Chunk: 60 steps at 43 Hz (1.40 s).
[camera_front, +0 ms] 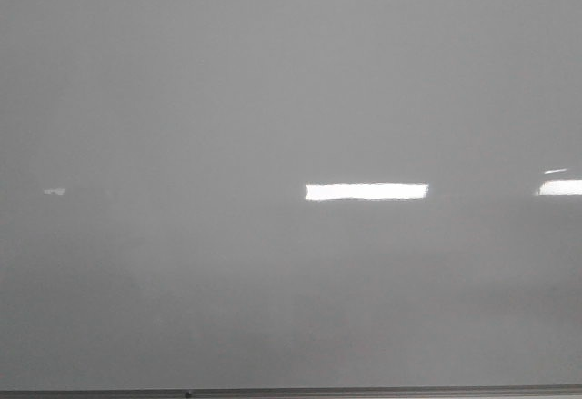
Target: Write number 8 on whiteboard
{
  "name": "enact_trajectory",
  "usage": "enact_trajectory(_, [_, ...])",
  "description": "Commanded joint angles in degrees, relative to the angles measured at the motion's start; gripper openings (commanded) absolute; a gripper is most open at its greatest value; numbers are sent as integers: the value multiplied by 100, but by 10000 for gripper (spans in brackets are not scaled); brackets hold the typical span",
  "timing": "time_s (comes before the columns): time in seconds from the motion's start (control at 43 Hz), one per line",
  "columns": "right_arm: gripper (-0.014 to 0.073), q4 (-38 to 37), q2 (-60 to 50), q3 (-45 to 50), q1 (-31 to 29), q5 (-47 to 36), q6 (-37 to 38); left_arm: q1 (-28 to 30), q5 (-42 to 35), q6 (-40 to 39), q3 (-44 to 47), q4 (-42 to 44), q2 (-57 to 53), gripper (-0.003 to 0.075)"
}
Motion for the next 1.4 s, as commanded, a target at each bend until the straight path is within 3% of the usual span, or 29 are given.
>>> enact_trajectory(0.0, [-59,-33,-94,-8,-20,-408,-21,-6,-470,-22,78,-50,-68,-21])
enact_trajectory(1.372, [-59,-33,-94,-8,-20,-532,-21,-6,-470,-22,78,415,-68,-20])
